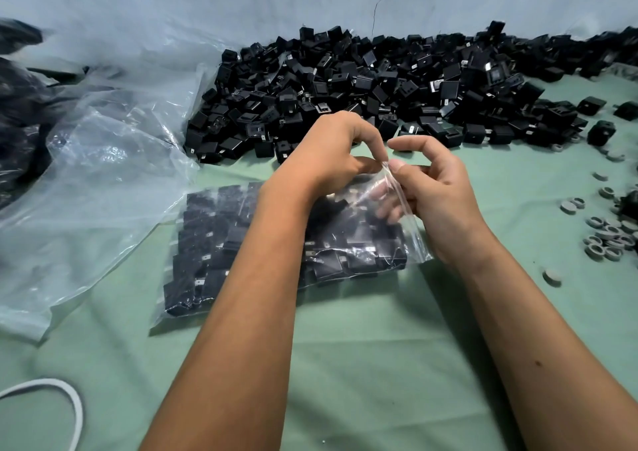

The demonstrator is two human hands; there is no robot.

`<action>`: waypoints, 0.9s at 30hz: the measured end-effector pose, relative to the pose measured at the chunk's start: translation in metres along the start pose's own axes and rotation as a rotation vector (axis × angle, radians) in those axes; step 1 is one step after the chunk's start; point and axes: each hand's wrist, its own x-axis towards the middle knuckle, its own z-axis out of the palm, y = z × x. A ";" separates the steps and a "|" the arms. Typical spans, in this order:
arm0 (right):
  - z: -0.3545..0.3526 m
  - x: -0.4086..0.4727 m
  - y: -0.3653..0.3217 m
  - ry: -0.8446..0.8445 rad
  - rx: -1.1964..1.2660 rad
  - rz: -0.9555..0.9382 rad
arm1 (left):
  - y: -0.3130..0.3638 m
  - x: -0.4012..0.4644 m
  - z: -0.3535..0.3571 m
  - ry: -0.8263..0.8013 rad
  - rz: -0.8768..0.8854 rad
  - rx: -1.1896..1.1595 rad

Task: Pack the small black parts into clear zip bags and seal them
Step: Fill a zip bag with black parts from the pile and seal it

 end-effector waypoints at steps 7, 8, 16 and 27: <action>-0.005 0.006 0.007 0.163 0.022 0.071 | 0.005 0.004 0.009 -0.047 0.030 0.094; -0.008 0.008 0.008 0.166 0.049 0.103 | 0.005 0.004 0.009 -0.053 0.028 0.100; -0.019 0.011 0.017 0.195 -0.242 0.111 | -0.003 -0.001 0.012 -0.111 -0.028 0.122; 0.027 0.055 -0.020 0.212 -0.907 -0.155 | -0.030 -0.010 -0.022 0.120 -0.333 0.255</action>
